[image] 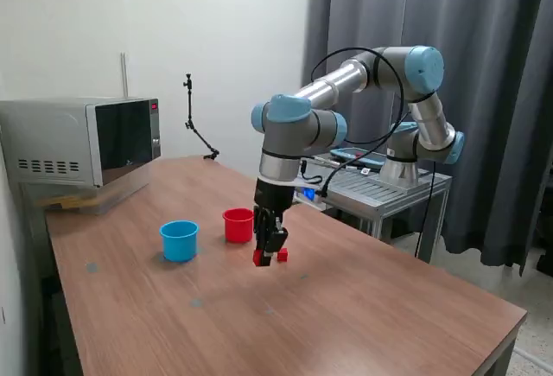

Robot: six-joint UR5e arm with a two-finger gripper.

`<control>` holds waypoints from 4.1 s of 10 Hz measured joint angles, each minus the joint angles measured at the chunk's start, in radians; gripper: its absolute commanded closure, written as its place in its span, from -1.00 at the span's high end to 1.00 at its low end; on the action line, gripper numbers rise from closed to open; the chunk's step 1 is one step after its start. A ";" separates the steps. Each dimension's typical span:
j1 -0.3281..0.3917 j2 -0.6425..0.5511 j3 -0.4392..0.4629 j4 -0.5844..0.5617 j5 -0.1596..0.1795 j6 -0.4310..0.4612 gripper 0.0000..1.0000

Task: Place red objects in the red bin, and blue objects in the blue bin.

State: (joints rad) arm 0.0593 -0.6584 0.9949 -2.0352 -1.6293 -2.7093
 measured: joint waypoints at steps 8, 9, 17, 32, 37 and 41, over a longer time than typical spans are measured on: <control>-0.135 -0.291 0.383 -0.023 -0.068 0.122 -1.00; -0.149 -0.312 0.412 -0.027 -0.070 0.130 -1.00; -0.296 -0.362 0.490 -0.057 -0.105 0.141 -1.00; -0.325 -0.279 0.505 -0.118 -0.046 0.123 -1.00; -0.343 -0.273 0.499 -0.121 -0.051 0.122 1.00; -0.347 -0.272 0.497 -0.122 -0.052 0.122 1.00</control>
State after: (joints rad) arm -0.2880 -0.9309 1.4923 -2.1567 -1.6812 -2.5878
